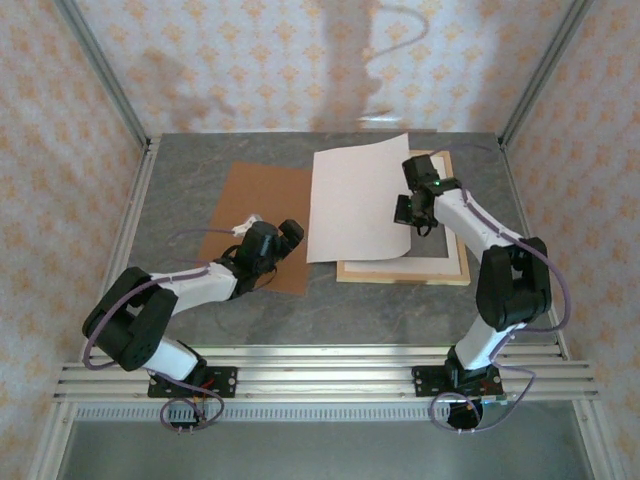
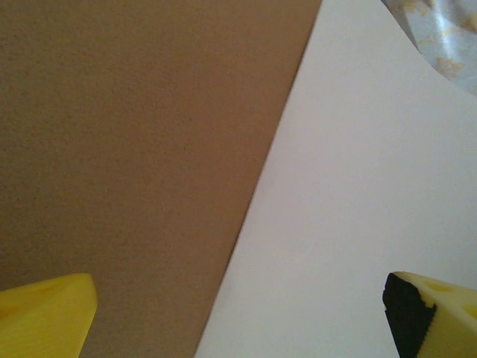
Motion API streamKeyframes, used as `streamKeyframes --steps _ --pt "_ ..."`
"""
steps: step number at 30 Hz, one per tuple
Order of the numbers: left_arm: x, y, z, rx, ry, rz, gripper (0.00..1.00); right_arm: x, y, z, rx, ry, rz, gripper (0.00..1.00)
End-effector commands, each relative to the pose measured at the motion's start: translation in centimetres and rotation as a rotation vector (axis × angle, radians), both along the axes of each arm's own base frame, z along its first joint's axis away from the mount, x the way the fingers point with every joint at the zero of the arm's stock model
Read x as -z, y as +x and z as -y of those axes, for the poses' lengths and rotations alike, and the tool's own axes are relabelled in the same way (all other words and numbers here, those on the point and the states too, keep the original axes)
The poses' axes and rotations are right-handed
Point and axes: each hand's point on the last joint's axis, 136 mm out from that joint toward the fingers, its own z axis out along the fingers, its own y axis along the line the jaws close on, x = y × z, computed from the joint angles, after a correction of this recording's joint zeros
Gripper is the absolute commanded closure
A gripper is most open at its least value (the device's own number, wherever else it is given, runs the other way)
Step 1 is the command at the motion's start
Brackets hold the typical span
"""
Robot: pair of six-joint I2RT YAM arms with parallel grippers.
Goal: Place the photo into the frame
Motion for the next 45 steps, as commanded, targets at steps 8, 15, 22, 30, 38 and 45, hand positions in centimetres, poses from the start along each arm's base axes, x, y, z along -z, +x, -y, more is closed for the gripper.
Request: streamKeyframes --steps 8,15,22,30,38,45 --pt "-0.8 1.1 0.2 -0.008 -0.027 0.028 0.0 -2.5 -1.2 5.6 0.036 -0.324 -0.029 1.0" --pt "-0.7 1.4 0.6 0.002 -0.036 0.024 0.0 -2.4 -1.2 7.0 0.043 -0.429 -0.067 1.0" --pt "-0.6 1.4 0.6 0.001 -0.035 0.02 0.0 -2.9 -1.5 7.8 0.081 -0.467 -0.058 1.0" --pt "-0.4 1.3 0.7 0.003 -0.042 0.018 0.0 -2.3 -1.7 7.3 0.078 -0.427 -0.074 1.0" --pt "-0.3 1.1 0.6 0.002 -0.048 0.019 0.0 -2.6 -2.0 7.3 0.096 -0.417 -0.083 1.0" --pt "-0.3 1.1 0.7 0.004 -0.055 0.022 0.0 -2.9 -2.2 7.3 0.098 -0.417 -0.078 1.0"
